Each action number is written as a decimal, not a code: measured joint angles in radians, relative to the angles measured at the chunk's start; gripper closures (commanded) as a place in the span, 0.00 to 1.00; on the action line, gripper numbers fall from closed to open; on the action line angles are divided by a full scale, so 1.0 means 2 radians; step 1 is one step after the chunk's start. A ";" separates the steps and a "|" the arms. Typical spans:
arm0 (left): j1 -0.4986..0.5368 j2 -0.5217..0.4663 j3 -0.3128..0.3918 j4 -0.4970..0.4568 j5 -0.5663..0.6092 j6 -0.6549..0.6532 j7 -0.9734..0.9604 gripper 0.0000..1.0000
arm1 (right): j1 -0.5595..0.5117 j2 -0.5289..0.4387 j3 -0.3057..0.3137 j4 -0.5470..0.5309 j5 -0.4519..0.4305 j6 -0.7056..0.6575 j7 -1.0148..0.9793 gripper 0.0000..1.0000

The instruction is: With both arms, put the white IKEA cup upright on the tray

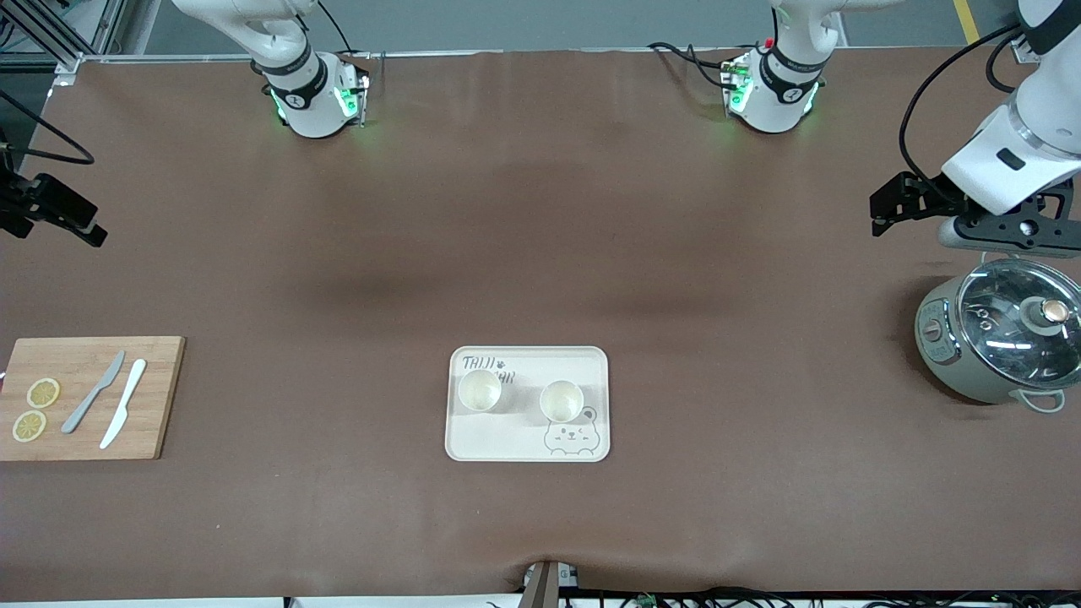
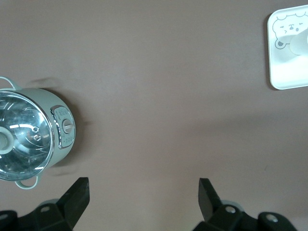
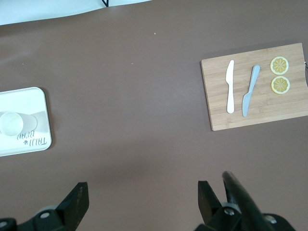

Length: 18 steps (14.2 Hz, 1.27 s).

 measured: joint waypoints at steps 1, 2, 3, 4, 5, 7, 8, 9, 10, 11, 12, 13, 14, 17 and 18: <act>-0.010 0.000 0.011 0.000 0.000 0.000 0.000 0.00 | 0.000 0.000 0.000 0.000 -0.001 0.000 0.000 0.00; -0.014 0.000 0.016 0.000 0.000 0.000 0.000 0.00 | 0.000 0.000 0.000 0.000 -0.002 0.000 0.000 0.00; -0.015 0.000 0.018 0.000 0.000 0.000 0.000 0.00 | 0.000 0.000 0.000 0.000 -0.002 0.000 0.000 0.00; -0.015 0.000 0.019 0.000 0.000 0.000 0.000 0.00 | 0.000 0.000 0.000 0.000 -0.003 -0.001 0.000 0.00; -0.015 0.000 0.019 0.000 0.000 0.000 0.000 0.00 | 0.000 -0.001 0.000 0.000 -0.003 -0.001 0.000 0.00; -0.015 0.000 0.020 0.000 0.000 0.000 0.000 0.00 | 0.000 -0.001 0.001 0.000 -0.003 -0.001 0.000 0.00; -0.015 0.000 0.020 0.000 0.000 0.000 0.000 0.00 | 0.000 -0.001 0.001 0.000 -0.003 -0.001 0.000 0.00; -0.015 0.000 0.020 0.000 0.000 0.000 0.000 0.00 | 0.000 -0.001 0.001 0.000 -0.003 -0.001 0.000 0.00; -0.015 0.000 0.020 0.000 0.000 0.000 0.000 0.00 | 0.000 -0.001 0.002 0.000 -0.003 -0.001 0.000 0.00; -0.015 0.000 0.020 0.000 0.000 0.000 0.000 0.00 | 0.000 -0.001 0.002 0.000 -0.003 -0.001 0.000 0.00; -0.015 0.000 0.020 0.000 0.000 0.000 0.000 0.00 | 0.000 -0.001 0.002 0.000 -0.003 -0.002 0.000 0.00; -0.015 0.001 0.020 0.000 0.000 0.000 0.000 0.00 | 0.000 -0.001 0.002 0.000 -0.003 -0.002 0.000 0.00; -0.015 0.002 0.020 0.000 0.000 0.000 0.000 0.00 | 0.000 -0.001 0.002 0.000 -0.004 -0.002 0.000 0.00; -0.015 0.003 0.020 0.000 0.000 0.000 0.000 0.00 | 0.000 -0.001 0.002 0.000 -0.004 -0.002 0.000 0.00; -0.015 0.003 0.020 0.001 0.000 0.000 0.000 0.00 | 0.000 -0.001 0.002 0.000 -0.004 -0.002 0.000 0.00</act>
